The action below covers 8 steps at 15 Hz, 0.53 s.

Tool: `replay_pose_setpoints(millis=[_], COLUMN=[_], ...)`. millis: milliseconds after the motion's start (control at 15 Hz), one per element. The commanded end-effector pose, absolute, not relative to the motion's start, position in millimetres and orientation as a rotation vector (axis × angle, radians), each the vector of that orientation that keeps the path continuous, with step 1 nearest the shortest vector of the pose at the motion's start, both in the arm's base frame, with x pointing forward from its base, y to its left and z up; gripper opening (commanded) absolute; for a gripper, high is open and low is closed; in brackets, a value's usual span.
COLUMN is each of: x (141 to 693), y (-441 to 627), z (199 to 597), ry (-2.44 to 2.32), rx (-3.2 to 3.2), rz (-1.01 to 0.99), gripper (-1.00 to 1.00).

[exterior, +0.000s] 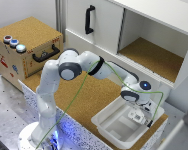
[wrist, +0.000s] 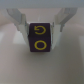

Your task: Go towards the purple block and pick it up

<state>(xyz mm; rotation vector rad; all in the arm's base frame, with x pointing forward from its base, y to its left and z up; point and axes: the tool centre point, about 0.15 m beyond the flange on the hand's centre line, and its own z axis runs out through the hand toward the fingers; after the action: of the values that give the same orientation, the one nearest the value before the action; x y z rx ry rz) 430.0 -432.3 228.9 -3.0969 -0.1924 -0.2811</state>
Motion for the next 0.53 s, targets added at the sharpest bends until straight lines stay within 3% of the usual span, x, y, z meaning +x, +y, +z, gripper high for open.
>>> replay_pose_setpoints(millis=[0,200,467], x=[438.6,442.3,441.3], y=[-377.1,-332.4,-271.7], z=[288.6,317.8,317.2], ry=[-0.103,-0.109,-0.109], rx=[-3.091,-3.086,-3.055], rz=[-0.387,-0.436,-0.398], gripper=[-1.00,-1.00,-1.00])
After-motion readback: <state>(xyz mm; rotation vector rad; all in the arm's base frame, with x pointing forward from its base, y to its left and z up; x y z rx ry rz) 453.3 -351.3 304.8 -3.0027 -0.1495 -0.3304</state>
